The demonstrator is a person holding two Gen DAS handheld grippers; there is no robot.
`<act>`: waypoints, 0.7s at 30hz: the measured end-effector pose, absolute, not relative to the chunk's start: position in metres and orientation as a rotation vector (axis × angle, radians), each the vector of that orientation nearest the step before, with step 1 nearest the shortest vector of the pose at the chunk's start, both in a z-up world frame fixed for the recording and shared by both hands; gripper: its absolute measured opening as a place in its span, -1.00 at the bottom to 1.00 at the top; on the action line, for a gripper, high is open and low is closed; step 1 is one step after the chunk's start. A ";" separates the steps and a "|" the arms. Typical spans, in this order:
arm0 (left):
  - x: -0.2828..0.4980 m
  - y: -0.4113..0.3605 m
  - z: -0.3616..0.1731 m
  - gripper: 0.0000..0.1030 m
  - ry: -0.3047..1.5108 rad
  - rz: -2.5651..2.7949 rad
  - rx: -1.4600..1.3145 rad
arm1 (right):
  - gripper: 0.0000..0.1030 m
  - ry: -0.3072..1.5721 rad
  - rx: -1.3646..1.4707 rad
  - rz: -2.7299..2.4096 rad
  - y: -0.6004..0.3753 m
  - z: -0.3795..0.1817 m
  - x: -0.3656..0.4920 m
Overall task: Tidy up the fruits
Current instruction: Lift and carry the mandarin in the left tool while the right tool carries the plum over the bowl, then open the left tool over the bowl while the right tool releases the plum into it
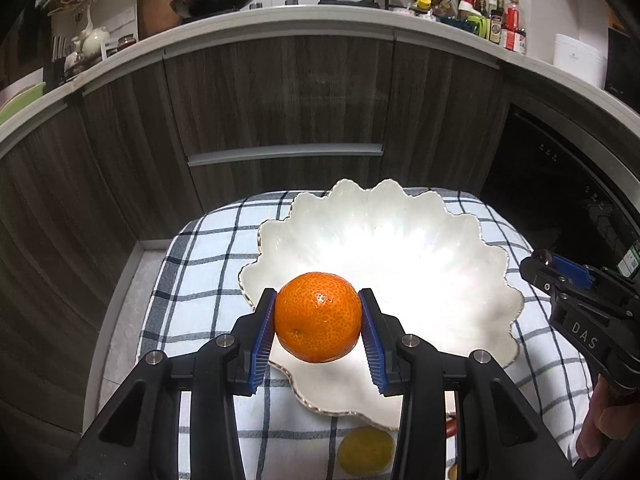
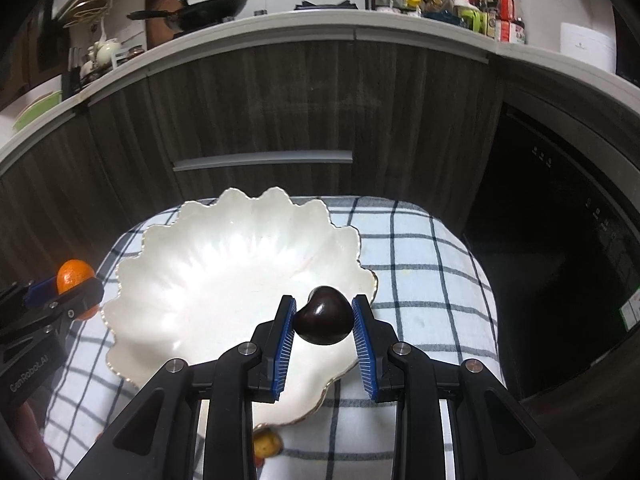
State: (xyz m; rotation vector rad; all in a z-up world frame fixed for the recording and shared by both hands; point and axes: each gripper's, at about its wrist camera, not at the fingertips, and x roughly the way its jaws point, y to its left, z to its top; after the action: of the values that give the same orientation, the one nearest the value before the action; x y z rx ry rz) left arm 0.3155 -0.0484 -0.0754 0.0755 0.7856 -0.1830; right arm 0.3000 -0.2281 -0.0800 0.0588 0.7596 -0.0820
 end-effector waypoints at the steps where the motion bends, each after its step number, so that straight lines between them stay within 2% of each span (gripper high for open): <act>1: 0.319 -0.049 -0.077 -0.22 0.793 -0.182 0.077 | -0.41 0.765 0.061 -0.085 -0.229 -0.081 0.303; 21: 0.349 -0.056 -0.094 -0.21 0.879 -0.208 0.065 | -0.41 0.862 0.086 -0.078 -0.232 -0.103 0.341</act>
State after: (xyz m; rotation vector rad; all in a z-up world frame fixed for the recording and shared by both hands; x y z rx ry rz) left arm 0.3491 -0.0558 -0.0939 0.0649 0.8793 -0.2081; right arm 0.3408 -0.2323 -0.1032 0.0864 0.8625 -0.0781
